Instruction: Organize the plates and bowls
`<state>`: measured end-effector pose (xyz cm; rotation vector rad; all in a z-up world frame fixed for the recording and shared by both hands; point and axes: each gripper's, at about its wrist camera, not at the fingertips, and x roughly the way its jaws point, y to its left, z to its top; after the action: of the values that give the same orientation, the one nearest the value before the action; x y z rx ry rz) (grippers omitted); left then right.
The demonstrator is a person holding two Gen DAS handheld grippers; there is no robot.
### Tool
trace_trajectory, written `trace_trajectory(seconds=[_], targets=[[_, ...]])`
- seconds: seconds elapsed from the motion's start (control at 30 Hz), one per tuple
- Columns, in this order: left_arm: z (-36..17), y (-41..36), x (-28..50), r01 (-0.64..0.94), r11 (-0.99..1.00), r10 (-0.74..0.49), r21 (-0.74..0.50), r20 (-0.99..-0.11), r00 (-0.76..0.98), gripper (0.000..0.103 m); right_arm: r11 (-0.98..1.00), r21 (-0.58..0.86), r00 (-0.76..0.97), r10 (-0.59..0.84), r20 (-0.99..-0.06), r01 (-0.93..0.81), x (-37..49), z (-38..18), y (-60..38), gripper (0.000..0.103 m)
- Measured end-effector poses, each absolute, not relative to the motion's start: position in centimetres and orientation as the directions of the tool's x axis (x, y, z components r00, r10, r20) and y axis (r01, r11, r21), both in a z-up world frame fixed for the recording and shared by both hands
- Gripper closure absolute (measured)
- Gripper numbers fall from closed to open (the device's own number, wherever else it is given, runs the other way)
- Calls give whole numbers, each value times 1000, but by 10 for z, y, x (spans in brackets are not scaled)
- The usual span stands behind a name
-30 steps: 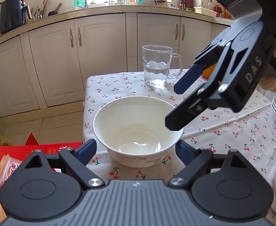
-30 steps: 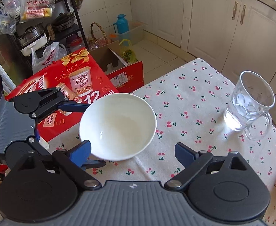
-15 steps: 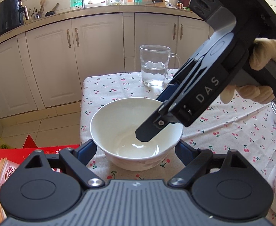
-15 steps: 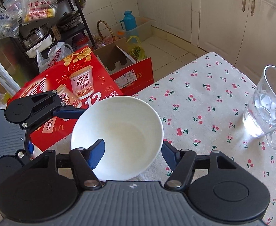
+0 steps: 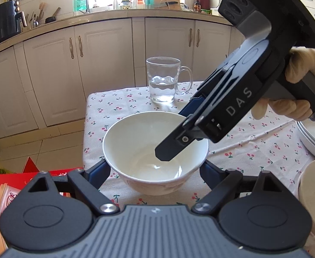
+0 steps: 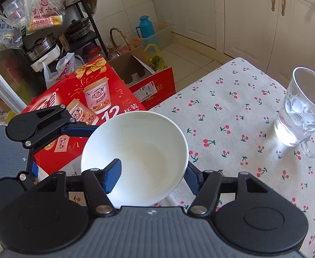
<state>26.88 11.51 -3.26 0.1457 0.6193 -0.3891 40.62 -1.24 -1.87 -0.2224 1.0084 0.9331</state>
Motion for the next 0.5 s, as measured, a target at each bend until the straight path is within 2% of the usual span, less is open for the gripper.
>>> trace_trajectory(seconds=[0.5], targets=[[24,74,189,480,876,-394,40,-514,762,14,635,169,316,576,-754,-754,315,48,-72,34]])
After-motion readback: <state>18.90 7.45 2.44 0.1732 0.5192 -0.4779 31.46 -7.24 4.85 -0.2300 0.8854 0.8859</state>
